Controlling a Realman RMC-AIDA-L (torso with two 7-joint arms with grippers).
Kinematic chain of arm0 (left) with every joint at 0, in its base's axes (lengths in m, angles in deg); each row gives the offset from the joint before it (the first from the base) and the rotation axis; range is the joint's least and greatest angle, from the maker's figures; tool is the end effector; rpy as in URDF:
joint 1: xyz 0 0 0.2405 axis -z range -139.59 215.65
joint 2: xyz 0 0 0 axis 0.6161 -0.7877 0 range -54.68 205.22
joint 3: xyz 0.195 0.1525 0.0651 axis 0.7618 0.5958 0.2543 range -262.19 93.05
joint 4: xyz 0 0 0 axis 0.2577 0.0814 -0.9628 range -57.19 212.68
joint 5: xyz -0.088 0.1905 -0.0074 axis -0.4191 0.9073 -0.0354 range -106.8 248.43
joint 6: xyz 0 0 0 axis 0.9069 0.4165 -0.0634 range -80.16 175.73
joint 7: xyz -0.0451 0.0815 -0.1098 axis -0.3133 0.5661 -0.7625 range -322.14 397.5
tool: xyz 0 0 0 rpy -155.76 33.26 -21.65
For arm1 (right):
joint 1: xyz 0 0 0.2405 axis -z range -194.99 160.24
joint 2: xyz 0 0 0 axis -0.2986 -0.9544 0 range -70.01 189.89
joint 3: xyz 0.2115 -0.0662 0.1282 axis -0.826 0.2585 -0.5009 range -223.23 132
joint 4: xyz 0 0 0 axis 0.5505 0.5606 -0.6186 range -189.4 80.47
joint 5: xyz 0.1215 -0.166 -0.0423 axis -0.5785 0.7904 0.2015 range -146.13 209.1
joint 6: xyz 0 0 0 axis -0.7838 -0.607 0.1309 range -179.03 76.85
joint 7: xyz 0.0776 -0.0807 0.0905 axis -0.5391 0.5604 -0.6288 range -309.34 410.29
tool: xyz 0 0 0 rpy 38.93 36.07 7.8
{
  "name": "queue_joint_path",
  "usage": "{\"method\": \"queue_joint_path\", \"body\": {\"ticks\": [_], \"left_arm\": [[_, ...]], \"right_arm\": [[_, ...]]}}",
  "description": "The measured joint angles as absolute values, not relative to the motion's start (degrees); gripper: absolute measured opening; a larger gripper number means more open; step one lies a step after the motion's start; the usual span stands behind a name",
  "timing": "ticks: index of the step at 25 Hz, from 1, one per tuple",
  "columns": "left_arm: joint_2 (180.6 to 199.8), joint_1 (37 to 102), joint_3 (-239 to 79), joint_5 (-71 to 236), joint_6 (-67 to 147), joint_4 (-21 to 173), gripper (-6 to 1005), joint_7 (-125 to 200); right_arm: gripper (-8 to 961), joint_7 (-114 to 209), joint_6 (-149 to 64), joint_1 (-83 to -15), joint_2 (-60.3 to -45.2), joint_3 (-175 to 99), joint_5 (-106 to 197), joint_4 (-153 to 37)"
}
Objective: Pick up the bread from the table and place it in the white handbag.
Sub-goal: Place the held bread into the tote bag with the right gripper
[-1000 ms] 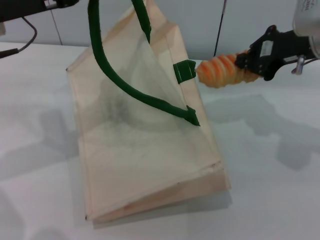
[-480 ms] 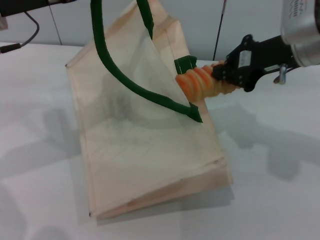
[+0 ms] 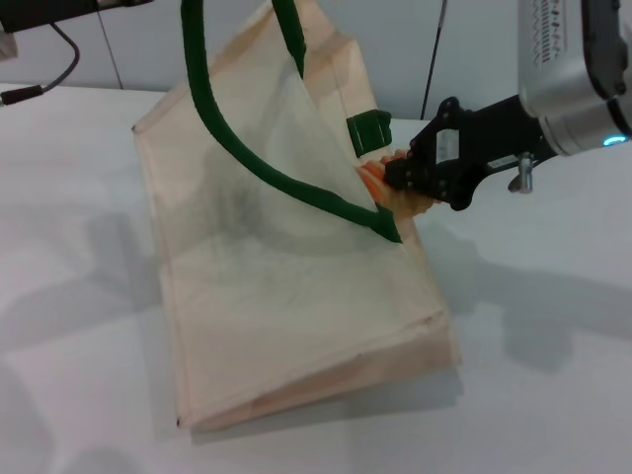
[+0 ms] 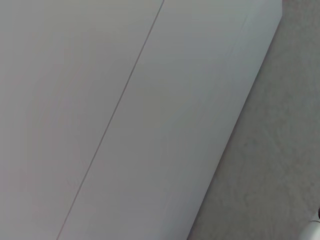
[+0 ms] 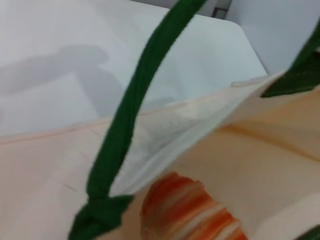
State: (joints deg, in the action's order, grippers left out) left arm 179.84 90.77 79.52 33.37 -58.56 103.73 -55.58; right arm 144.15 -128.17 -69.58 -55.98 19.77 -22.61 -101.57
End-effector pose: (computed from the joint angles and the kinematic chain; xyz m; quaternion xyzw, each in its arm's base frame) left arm -0.1978 0.4043 0.1253 -0.8594 -0.2652 -0.4233 0.1094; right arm 0.1264 0.4204 -0.0173 -0.9926 -0.0673 -0.0064 0.1010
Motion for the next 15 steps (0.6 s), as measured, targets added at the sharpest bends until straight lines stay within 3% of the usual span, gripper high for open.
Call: {"method": "queue_joint_path", "body": {"ticks": [15], "left_arm": [[179.85,91.2,79.5,33.7,-58.6,103.8,140,-55.7]], "right_arm": [[29,144.4,-131.4,-70.2,-55.98,22.2,-25.3,-101.3]]}}
